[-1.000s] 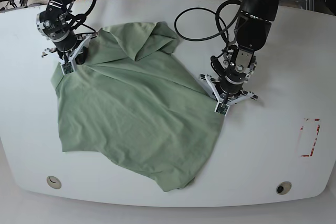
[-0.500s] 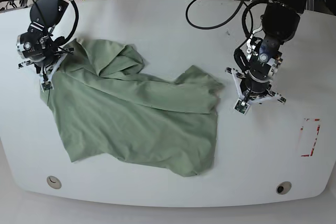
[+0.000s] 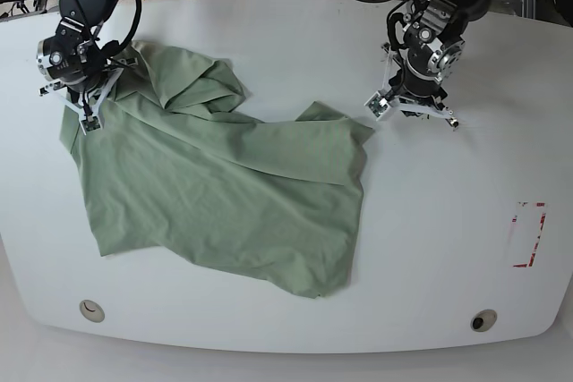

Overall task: Fold the T-shirt properly
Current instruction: 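Grasp the shirt's shoulder edge with the left gripper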

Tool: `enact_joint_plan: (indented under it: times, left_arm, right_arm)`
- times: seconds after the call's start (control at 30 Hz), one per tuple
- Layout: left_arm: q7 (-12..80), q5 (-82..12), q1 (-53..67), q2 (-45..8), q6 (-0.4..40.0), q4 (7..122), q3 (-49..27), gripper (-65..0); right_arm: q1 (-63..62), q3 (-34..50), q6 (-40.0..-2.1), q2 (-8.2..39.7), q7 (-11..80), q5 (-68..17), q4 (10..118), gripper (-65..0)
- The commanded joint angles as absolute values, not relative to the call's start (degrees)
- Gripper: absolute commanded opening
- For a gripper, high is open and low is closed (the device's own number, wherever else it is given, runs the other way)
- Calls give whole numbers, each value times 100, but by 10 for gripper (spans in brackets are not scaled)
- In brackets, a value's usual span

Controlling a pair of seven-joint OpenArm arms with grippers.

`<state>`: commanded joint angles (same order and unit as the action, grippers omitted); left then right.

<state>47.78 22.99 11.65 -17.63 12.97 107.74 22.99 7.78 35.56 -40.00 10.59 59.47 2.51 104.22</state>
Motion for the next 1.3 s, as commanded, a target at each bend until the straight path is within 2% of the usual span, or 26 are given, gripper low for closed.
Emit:
enact_joint_plan:
  times: [0.1, 0.2, 0.27, 0.3, 0.37, 0.57, 0.7, 0.9, 1.07, 1.3]
  left_arm:
    - [4760, 2299, 1165, -1552, 1297, 10791, 2299, -639]
    - [4593, 2299, 1191, -1429, 1297, 10809, 2299, -503]
    - [4488, 2299, 1191, -1332, 1288, 10809, 2281, -403]
    - [4435, 2299, 1200, -1305, 1279, 10809, 2281, -344]
    - [4382, 2299, 1200, -1314, 1279, 10809, 2281, -272]
    - [4365, 2290, 1191, -1305, 1279, 10800, 2290, -265]
    - [4277, 2290, 1182, -1305, 1279, 10765, 2290, -265]
    - [4031, 2290, 1200, -1314, 1279, 10668, 2281, -265]
    - [4022, 2290, 1200, -1314, 1279, 10642, 2281, -265]
    - [4022, 2290, 1200, -1332, 1279, 10651, 2281, -265]
  right_arm:
    - [655, 4066, -4000, 831, 5947, -40, 10448, -392]
    - [664, 4585, -4000, 787, 5965, -716, 10448, -230]
    - [664, 4927, -4000, 804, 6141, -1244, 10422, -174]
    - [664, 5165, -4000, 804, 6334, -1543, 10422, -166]
    - [673, 5666, -4000, 804, 6703, -2097, 10422, -179]
    - [831, 6659, -4000, 796, 7776, -3477, 10404, -184]
    - [1130, 6756, -4000, 690, 7925, -4224, 10404, -184]
    - [1297, 6448, -4000, 400, 7908, -4347, 10132, -184]
    - [1253, 6404, -4000, 374, 7811, -4347, 9613, -184]
    - [1244, 5965, -4000, 374, 7521, -4321, 9560, -184]
